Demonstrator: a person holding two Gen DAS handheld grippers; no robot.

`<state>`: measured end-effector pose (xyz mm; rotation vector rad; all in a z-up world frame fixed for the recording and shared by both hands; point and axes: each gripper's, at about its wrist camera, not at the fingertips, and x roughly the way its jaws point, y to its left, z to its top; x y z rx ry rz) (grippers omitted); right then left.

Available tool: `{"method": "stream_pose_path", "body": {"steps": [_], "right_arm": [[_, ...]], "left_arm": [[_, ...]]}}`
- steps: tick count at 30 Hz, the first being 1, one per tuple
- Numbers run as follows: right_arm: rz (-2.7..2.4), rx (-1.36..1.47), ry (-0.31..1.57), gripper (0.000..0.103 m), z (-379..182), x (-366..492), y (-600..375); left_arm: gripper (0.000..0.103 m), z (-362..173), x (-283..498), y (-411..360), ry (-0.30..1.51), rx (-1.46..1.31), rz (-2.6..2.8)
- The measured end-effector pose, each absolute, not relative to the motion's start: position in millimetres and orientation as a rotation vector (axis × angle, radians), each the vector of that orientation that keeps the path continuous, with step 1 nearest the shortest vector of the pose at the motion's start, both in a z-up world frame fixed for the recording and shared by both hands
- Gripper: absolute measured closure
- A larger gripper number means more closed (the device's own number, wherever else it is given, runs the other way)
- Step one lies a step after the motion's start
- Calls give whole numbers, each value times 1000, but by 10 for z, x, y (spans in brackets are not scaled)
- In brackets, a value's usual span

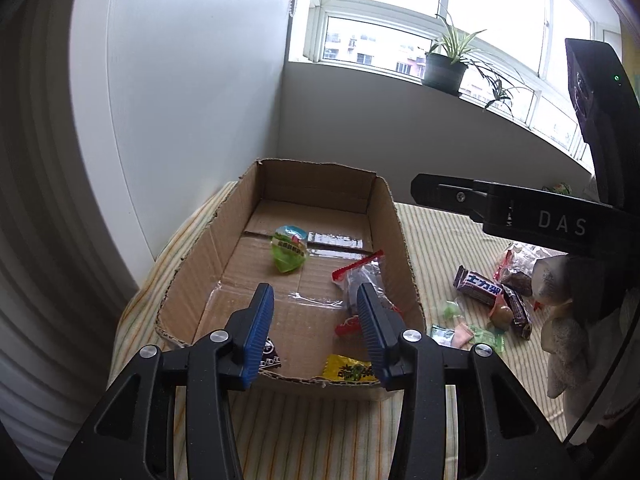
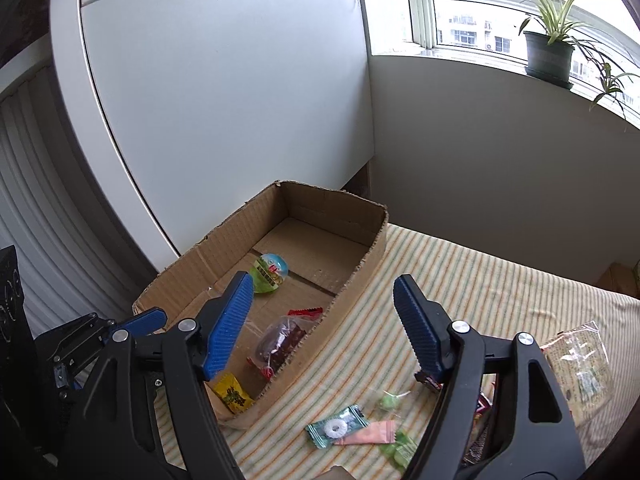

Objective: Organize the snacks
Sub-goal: 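Move both open grippers back from the box toward the chocolate bars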

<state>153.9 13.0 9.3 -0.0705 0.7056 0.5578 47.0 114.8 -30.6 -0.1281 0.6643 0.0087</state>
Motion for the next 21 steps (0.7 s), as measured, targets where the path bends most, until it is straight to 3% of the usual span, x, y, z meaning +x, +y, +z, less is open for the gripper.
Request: {"method": "stream_pose_path", "body": {"steps": [10,21], "right_arm": [[478,-23,707,28,103,1325,-724],[406,-48,790,28,-292,1144,-1279]], "left_arm": [[61,-247,468,654,660,-72,-86],[61,-401,496,159,717,0,-172]]}}
